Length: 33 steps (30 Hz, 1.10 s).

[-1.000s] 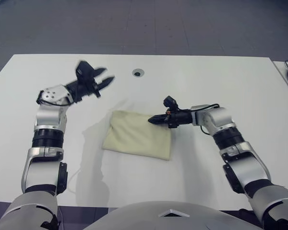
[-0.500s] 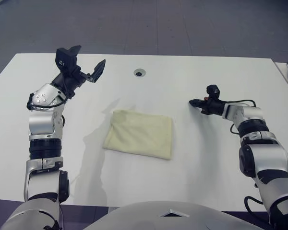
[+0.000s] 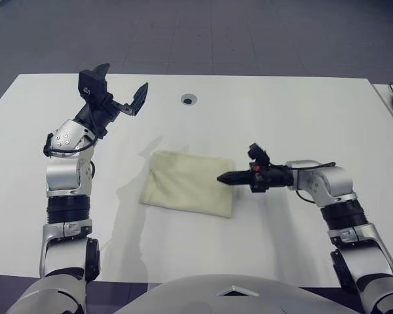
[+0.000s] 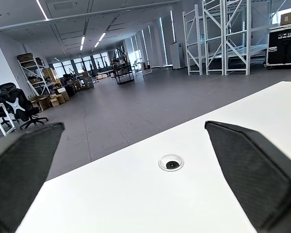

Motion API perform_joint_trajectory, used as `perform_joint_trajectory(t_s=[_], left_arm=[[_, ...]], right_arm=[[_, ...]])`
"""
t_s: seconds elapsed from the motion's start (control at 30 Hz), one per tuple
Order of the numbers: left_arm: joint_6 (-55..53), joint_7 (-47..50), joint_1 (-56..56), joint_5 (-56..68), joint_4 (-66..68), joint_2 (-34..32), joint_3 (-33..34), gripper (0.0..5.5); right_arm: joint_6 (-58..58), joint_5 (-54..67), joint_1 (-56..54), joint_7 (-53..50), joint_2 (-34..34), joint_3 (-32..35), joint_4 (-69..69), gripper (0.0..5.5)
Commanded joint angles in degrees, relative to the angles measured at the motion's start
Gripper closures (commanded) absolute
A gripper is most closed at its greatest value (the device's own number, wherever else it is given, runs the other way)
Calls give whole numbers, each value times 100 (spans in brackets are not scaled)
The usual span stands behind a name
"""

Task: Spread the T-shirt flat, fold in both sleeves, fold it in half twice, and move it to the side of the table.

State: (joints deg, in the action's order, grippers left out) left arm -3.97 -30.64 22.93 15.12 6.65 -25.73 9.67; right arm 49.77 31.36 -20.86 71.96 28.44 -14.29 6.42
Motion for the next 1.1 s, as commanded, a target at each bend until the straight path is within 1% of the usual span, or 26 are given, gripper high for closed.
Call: perform_joint_trajectory(t_s=[0.03, 0.2, 0.27, 0.33, 0.4, 0.47, 0.57, 0.67, 0.73, 0.87, 0.97, 1.03, 1.1], left_arm=[[-107, 1, -167, 9, -110, -9, -4, 12], [-64, -22, -270, -62, -79, -48, -28, 12], [-47, -2, -307, -80, -83, -42, -22, 12], [-23, 19, -316, -100, -59, -31, -25, 12], [6, 46, -336, -124, -37, -20, -30, 12], [47, 76, -377, -153, -20, -9, -29, 12], [84, 108, -361, -191, 27, 15, -66, 12], [106, 159, -383, -213, 10, 16, -69, 12], [115, 164, -393, -218, 13, 21, -78, 12], [93, 148, -432, -226, 1, 21, -114, 12], [74, 131, -433, -223, 10, 14, -145, 12], [53, 124, -440, -230, -3, 19, -155, 12], [27, 128, -469, -232, -50, 36, -159, 12]], right_arm=[[-38, -478, 5, -624, -148, -314, 18, 550], [-317, -1254, -114, -1662, -296, -382, 728, 550], [-110, -1428, -277, -2487, -471, -23, 1277, 550], [317, -1370, -421, -3249, -643, 533, 1730, 550], [621, -1240, -486, -3757, -743, 1023, 2026, 550], [710, -1148, -576, -4337, -812, 1585, 2424, 550], [272, -1101, -710, -5480, -748, 2522, 3239, 550], [-402, -778, -865, -7054, -680, 3832, 3859, 550], [-227, -573, -785, -7682, -867, 4378, 3503, 550], [489, -233, -563, -8633, -1682, 4939, 2138, 550], [914, 118, -463, -9847, -2738, 5472, 433, 550], [912, 370, -514, -10748, -3531, 5773, -701, 550], [757, 543, -575, -11379, -4117, 5873, -1504, 550]])
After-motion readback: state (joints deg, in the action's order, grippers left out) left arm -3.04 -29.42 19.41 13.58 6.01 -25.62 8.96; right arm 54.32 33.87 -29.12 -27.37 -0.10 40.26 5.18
